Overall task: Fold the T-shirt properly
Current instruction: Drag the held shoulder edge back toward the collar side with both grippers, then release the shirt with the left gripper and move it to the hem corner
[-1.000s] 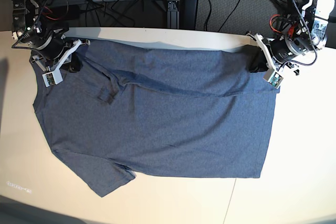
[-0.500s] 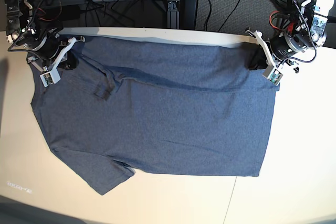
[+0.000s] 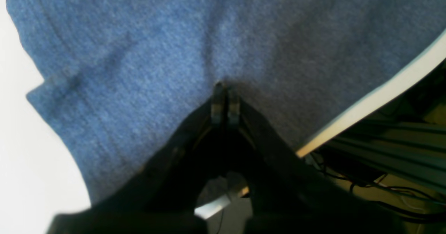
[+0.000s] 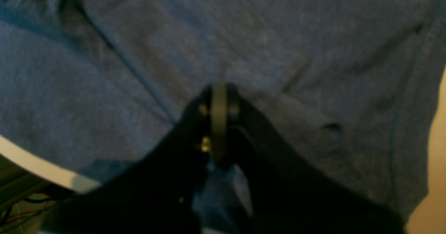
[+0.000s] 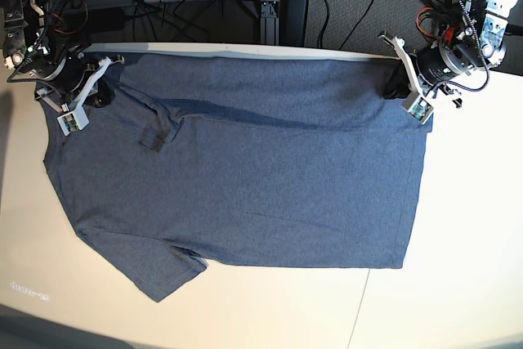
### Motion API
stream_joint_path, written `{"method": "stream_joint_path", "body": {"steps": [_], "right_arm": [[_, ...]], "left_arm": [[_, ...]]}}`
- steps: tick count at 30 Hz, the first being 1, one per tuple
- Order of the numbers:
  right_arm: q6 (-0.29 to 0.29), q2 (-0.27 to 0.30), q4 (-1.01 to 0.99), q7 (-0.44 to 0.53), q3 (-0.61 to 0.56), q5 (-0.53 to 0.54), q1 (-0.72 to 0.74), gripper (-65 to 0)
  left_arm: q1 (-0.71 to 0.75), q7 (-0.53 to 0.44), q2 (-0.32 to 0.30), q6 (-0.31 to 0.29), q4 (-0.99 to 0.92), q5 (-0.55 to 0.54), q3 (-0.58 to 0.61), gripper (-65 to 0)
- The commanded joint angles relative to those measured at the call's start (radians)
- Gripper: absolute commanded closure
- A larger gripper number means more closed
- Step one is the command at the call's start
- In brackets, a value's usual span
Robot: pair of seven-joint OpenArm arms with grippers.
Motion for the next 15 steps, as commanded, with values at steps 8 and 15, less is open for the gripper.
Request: {"method": "stream_joint_path", "body": {"steps": [8, 15], "right_arm": [[0.001, 0.017, -0.004, -0.045, 0.004, -0.033, -0.008, 0.0], [0.001, 0.017, -0.004, -0.044, 0.004, -0.033, -0.008, 0.0]], "left_arm": [[-0.041, 0.022, -0.011, -0.006, 0.001, 0.055, 0.0, -7.2], [-0.131, 0.031, -0.011, -0.005, 0.001, 0.006, 0.0, -21.5]]}}
